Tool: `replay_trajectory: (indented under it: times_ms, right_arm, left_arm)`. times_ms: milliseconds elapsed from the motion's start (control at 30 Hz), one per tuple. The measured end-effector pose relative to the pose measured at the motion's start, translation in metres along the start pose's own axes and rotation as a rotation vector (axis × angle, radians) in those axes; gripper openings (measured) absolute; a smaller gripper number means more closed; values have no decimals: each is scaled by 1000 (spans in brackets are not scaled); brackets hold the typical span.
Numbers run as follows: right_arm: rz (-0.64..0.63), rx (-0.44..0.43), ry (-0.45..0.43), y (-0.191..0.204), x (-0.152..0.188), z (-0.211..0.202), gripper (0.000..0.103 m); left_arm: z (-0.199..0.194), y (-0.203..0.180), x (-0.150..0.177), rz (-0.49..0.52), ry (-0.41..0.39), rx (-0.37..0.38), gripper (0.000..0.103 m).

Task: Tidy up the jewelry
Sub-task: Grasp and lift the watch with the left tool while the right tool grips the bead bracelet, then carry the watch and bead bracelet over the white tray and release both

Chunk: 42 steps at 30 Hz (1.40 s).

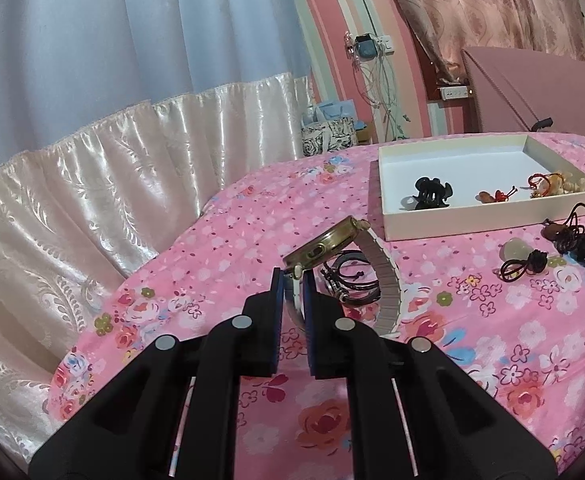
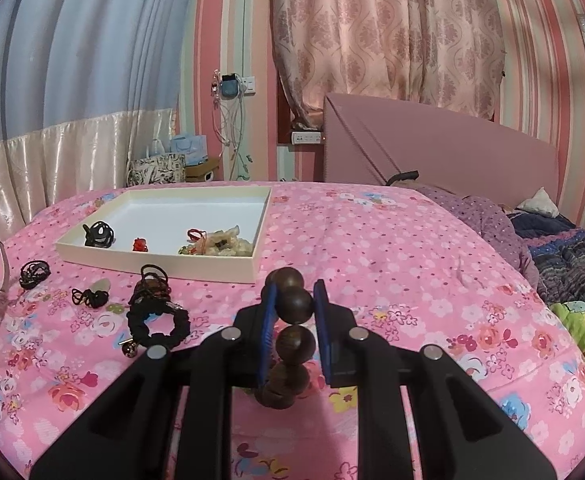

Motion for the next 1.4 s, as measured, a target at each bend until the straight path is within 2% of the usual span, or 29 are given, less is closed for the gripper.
replay_trajectory:
  times_ms: [133,267,367,533,667,800,867,967,1167,1267,1400]
  right_arm:
    - [10,-9,-4,-1,0,1,19]
    - [54,-52,8,-8,2,6,19]
    - [112,-105,17,-17,5,9,19]
    - [220,-174,26,-34,10,16,19]
    - [228,-217,41,-33,5,25,19]
    - [177,-236,40,-16,-22,33,19]
    - [141,-238,25,-5,-41,35,19]
    - [51,-226,-10,19,-70,37,19]
    - [6,-286,-73,57,-119,54,19]
    - [-25,-307,-96,78,-137,69,19]
    - [-71,-323,-98,98,-157,96,19]
  left_arm:
    - [-1,-2,0,7,-1,30,8]
    - [-5,-6,0,25,-9,68,8]
    - [-14,-11,1,46,-56,78,8]
    - [-23,-11,-5,-27,-52,175,8]
    - [-20,-21,-17,-31,-56,208,8]
    - [-7,-29,-33,-59,-34,279,8]
    - [4,-35,-48,-76,-23,340,8]
    - [8,-46,-71,-63,-76,405,8]
    - [30,-78,-108,-32,-107,518,8]
    - [48,-96,-123,-73,-91,549,8]
    - [79,-124,-138,-65,-26,553,8]
Point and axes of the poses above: each gripper's, at about its wrist camera, not at the fingertips, and z roughly the way its jaws point, y to its left, x to its underside, the point moved 2 cm from there along z, roughly the way its jaws point, and after that the axes turned 9 degrees about -z, right-handed, at the moved point
